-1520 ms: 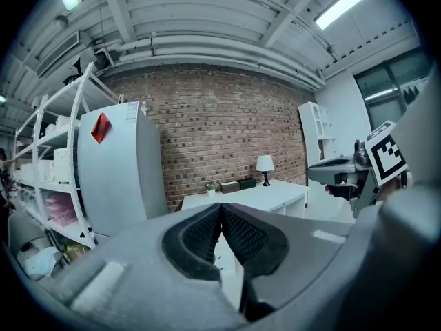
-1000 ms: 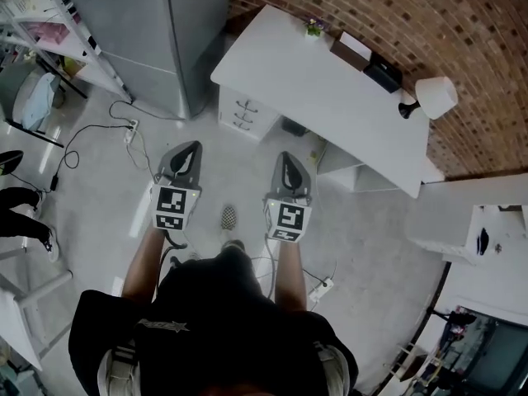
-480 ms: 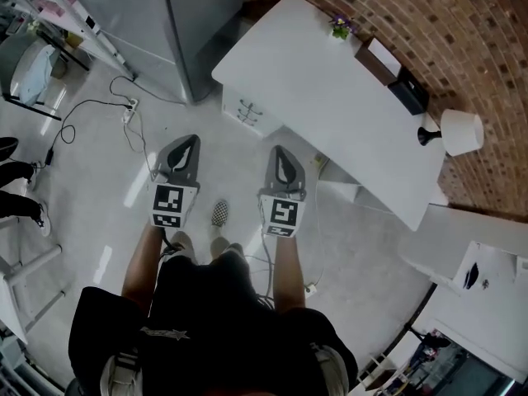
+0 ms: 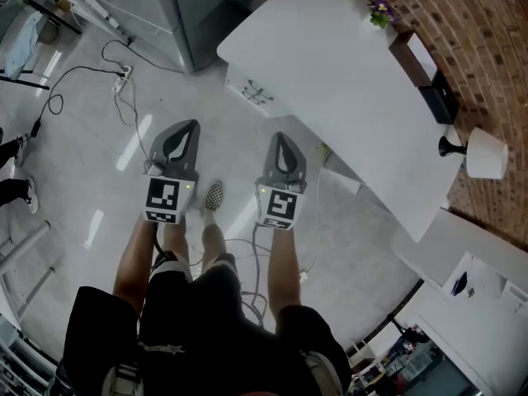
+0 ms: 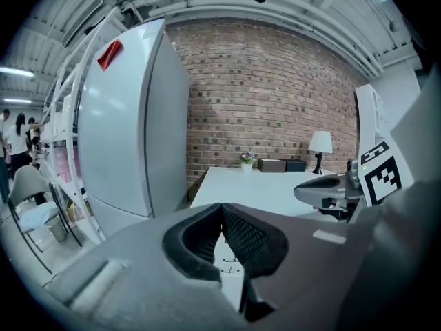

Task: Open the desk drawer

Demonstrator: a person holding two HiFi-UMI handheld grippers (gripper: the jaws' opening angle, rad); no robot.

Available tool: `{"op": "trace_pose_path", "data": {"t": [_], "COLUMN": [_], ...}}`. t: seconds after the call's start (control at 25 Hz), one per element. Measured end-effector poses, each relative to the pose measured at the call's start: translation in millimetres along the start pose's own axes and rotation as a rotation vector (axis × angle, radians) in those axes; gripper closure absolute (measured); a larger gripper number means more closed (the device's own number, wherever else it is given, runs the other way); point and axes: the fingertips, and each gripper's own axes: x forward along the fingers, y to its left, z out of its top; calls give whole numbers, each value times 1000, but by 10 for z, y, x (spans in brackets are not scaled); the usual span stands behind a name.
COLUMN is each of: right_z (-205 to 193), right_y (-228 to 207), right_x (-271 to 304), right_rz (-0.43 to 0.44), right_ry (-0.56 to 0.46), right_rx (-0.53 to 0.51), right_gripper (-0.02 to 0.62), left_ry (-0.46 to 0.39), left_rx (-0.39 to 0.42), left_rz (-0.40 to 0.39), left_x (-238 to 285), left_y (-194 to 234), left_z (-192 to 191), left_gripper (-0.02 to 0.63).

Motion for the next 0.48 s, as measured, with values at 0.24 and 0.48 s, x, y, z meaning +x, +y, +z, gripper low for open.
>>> {"op": "trace_pose_path", "data": {"t": [0.24,0.48], "right_z": [-500,-1005], "right_y": [74,61], "right_x": [488,885], "right_rz": [-9,-23], "right_ry": [34,56], "right_rx": [-5,-16], "right_gripper": [591,591], "left_ry": [31,38], "left_rx": [0,2], "left_rz": [-20,-46], "left_x": [463,874], "left_y": [238,364], "left_z": [-526,-1012], "left_gripper": [595,595]}}
